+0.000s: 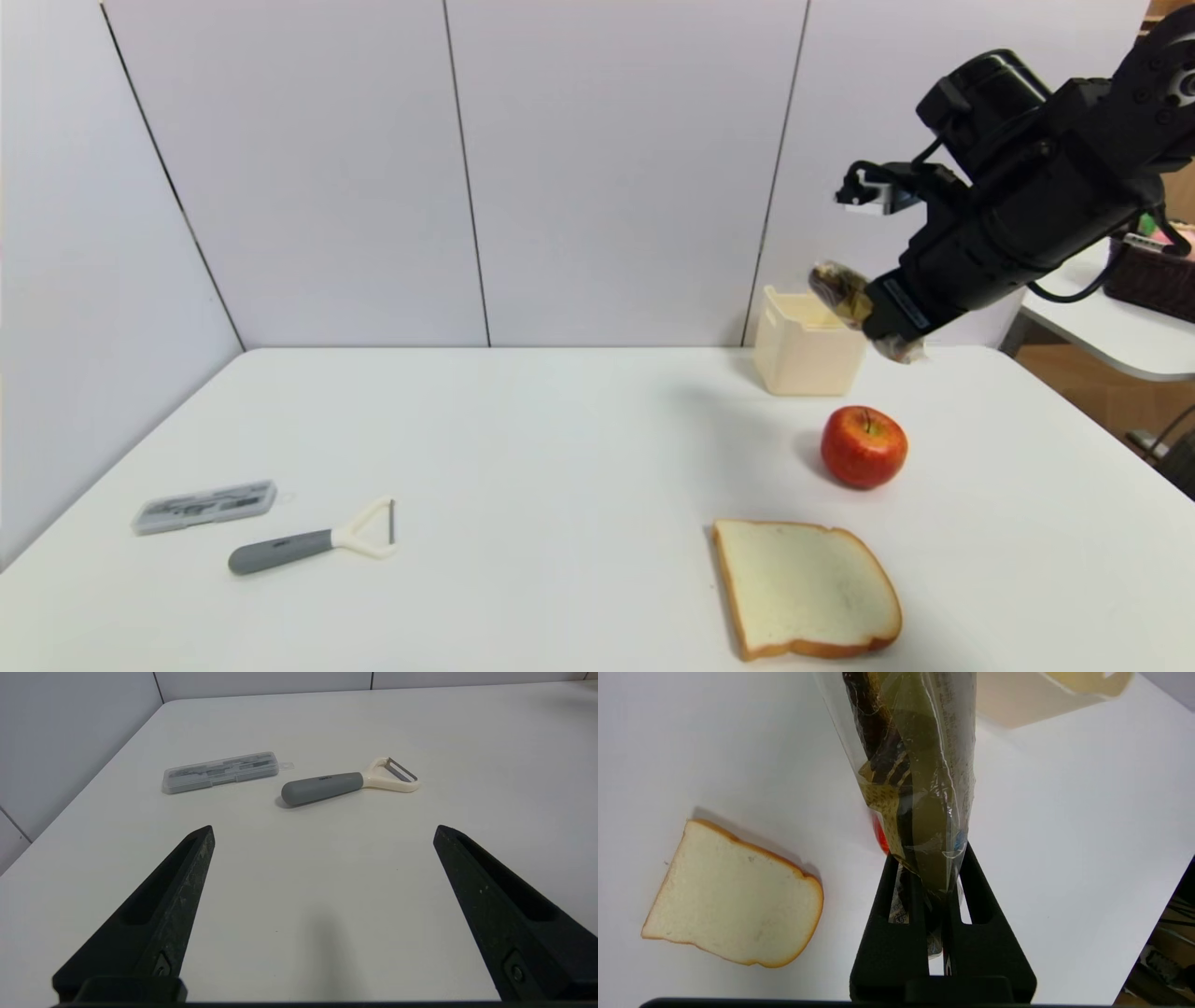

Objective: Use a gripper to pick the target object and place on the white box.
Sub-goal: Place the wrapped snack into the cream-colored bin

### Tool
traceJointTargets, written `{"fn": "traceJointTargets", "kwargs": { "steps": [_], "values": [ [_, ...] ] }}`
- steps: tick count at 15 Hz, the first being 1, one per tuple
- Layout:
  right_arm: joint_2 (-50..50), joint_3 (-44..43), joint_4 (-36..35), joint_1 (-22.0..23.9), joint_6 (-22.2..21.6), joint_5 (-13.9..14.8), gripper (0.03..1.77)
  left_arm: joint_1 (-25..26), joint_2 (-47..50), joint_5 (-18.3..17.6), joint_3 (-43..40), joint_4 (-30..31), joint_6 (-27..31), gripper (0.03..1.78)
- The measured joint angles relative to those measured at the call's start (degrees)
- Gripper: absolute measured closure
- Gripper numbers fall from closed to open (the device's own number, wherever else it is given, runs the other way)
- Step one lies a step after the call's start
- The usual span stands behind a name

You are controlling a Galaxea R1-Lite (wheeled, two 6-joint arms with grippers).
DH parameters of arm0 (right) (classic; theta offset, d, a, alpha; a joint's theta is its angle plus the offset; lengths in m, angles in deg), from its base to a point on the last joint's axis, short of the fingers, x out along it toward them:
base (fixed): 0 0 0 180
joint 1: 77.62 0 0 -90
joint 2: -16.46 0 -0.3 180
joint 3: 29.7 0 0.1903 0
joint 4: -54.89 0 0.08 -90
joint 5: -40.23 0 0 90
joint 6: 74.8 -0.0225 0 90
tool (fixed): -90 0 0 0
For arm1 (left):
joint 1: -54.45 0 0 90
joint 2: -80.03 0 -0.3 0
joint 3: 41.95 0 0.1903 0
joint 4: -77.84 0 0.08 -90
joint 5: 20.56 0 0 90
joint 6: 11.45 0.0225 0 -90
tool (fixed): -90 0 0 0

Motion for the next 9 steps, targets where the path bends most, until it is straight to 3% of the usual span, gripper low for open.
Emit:
{"fn": "traceJointTargets", "kwargs": {
  "steps": [6,9],
  "values": [
    [-1.51,-0.22,-11.17,0.23,0.83,1.30,1.64,0.00,0.00,0.01,0.00,-0.02,0.02,0.12],
    [-4.46,-0.74,-17.65,1.33,4.22,1.24,1.64,0.00,0.00,0.01,0.00,-0.02,0.00,0.12]
  ]
}}
